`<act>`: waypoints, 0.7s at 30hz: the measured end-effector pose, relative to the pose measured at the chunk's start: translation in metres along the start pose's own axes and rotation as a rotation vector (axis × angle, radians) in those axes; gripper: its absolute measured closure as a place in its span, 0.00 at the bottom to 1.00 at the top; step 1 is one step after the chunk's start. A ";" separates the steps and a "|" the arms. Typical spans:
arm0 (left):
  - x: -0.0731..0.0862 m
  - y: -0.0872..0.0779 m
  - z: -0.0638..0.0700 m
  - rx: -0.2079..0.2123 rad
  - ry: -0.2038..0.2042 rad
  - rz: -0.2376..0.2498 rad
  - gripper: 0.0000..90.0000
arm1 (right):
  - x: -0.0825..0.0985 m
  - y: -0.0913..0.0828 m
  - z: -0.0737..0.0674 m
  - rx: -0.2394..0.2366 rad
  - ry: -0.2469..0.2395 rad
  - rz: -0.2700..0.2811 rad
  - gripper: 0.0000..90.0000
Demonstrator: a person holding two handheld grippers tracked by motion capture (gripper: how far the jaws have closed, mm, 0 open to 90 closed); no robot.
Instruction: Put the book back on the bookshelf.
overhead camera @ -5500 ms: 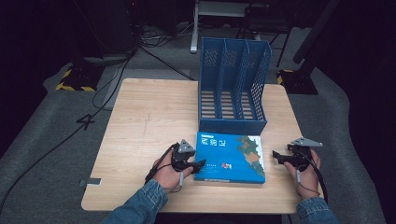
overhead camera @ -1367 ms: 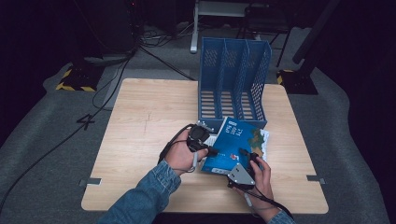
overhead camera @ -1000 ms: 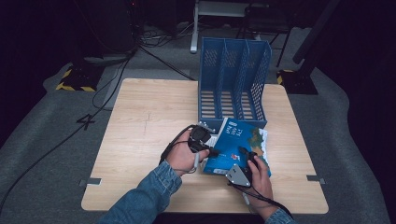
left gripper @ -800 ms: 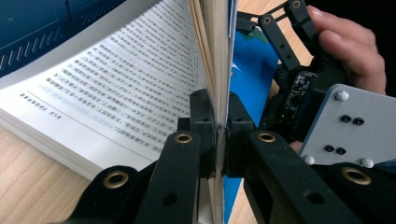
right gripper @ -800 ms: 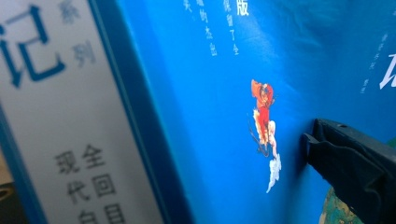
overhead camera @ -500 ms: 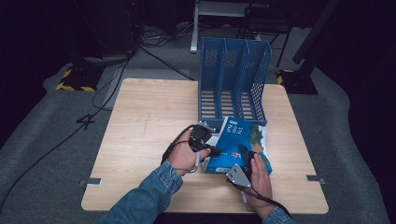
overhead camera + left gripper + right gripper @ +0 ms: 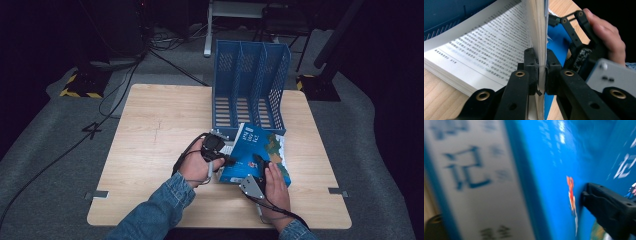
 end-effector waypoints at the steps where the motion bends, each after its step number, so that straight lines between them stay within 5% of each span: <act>1: 0.000 0.000 -0.002 0.001 -0.011 0.008 0.91 | -0.001 0.001 -0.001 0.001 -0.027 -0.007 0.16; 8: 0.001 0.001 -0.007 -0.005 -0.048 0.045 0.85 | -0.003 0.004 -0.001 0.007 -0.057 -0.048 0.20; 21: 0.004 0.000 -0.014 -0.002 -0.080 0.073 0.73 | -0.010 0.002 0.002 -0.012 -0.110 -0.082 0.44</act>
Point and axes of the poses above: each handheld gripper's, and its own axes: y roughly forward along the jaws, x roughly out of its underside, z roughly to its right, the point moved 10 cm from there along y, roughly forward along the jaws, and after that the axes turned 13 degrees about y, right-handed, at the moved point
